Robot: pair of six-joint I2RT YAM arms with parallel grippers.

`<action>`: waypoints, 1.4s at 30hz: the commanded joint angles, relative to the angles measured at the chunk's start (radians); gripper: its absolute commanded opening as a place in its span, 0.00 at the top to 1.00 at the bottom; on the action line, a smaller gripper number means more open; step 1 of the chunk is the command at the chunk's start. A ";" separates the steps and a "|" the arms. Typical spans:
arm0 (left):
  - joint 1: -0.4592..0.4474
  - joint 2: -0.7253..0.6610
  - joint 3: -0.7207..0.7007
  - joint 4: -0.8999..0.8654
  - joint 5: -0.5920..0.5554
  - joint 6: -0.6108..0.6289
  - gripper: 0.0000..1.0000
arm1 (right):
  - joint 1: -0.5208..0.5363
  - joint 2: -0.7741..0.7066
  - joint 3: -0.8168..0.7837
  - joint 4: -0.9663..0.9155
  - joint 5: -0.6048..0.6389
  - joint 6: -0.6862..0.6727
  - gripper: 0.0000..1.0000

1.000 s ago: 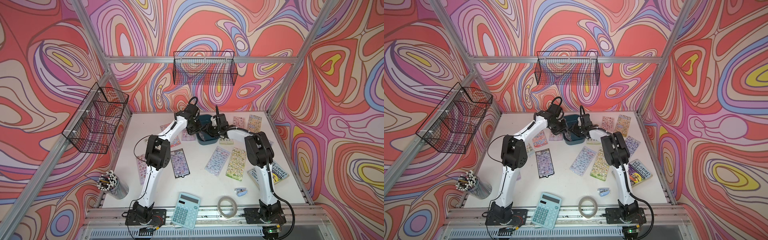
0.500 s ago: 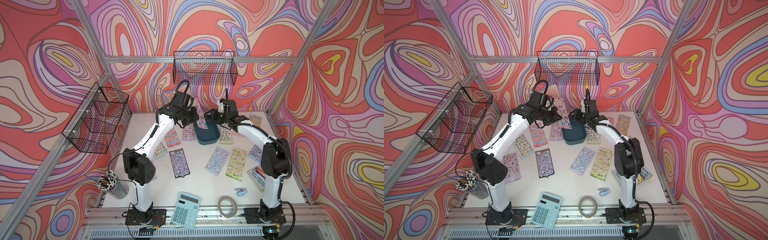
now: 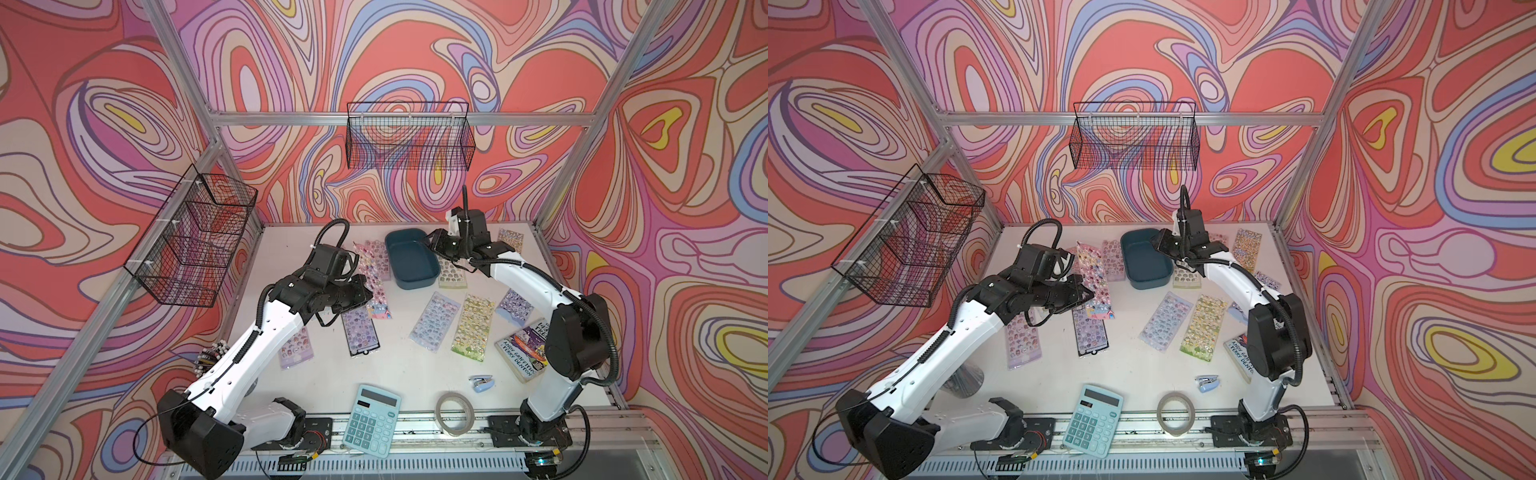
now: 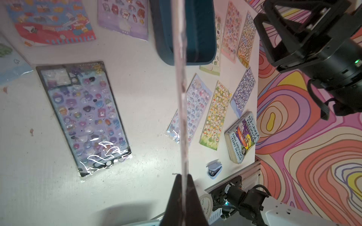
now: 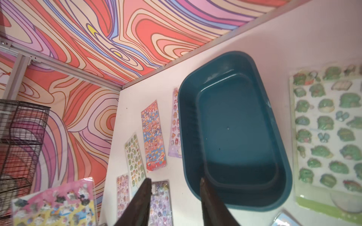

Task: Take the stickers out of the storage box
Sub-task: Place the sticker at the center of the board.

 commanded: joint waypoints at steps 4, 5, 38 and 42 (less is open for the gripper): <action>-0.044 -0.002 -0.146 0.100 0.074 0.037 1.00 | 0.075 -0.064 0.014 -0.115 0.103 -0.072 0.67; -0.061 0.008 -0.174 0.136 0.087 0.028 1.00 | 0.091 -0.073 0.015 -0.134 0.134 -0.085 0.67; -0.203 0.376 -0.327 0.397 0.108 -0.065 1.00 | 0.120 -0.098 -0.032 -0.172 0.189 -0.117 0.70; -0.204 0.408 -0.327 0.414 0.109 -0.082 1.00 | 0.121 -0.097 -0.026 -0.173 0.187 -0.117 0.71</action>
